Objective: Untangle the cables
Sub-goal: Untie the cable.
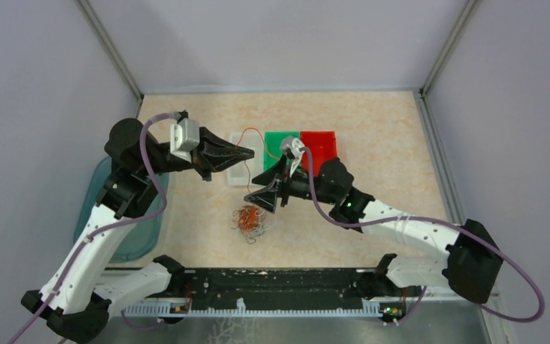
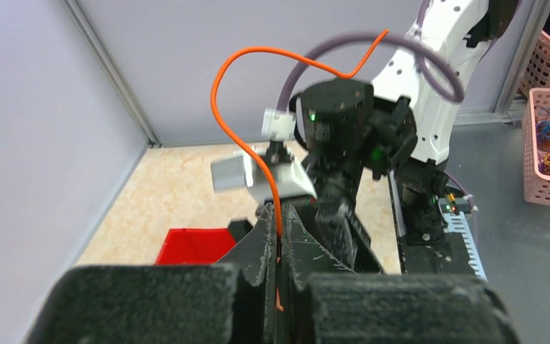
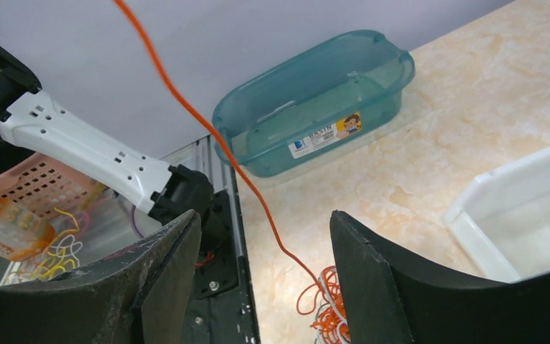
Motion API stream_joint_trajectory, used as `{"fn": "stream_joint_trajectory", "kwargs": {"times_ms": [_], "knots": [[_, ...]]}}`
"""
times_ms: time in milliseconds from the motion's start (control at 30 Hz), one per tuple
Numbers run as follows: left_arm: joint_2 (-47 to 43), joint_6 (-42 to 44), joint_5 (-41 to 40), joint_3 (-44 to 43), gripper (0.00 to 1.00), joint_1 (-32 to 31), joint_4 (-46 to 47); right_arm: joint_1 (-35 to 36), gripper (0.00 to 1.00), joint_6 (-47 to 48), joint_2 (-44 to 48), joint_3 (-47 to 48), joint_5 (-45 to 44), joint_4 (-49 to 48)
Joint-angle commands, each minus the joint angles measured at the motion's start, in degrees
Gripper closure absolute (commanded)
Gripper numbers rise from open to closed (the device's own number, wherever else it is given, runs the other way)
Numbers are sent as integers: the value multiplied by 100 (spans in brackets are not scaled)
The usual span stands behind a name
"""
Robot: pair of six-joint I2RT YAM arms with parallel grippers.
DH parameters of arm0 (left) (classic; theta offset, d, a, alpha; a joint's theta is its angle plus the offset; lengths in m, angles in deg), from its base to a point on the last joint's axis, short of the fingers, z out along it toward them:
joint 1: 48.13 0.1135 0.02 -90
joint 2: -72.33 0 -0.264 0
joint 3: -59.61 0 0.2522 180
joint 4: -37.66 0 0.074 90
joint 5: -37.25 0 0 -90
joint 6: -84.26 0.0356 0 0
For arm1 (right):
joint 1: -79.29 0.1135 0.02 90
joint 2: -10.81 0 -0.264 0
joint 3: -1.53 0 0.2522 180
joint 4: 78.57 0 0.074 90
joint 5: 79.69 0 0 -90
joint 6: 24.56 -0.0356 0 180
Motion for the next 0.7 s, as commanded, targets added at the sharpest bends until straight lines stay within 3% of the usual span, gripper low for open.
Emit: {"fn": "stream_joint_trajectory", "kwargs": {"times_ms": [0,300,667], "knots": [[59,36,-77,-382,100,-25,28,136,36,-350,-415,468,229,-1088],[419,72,-137,-1250,100,-32,105,149,59,-901,-1065,364,7,-1804],[756,88,-197,-2135,100,-35,324,154,65,-1032,-1272,89,-239,-2102]]}}
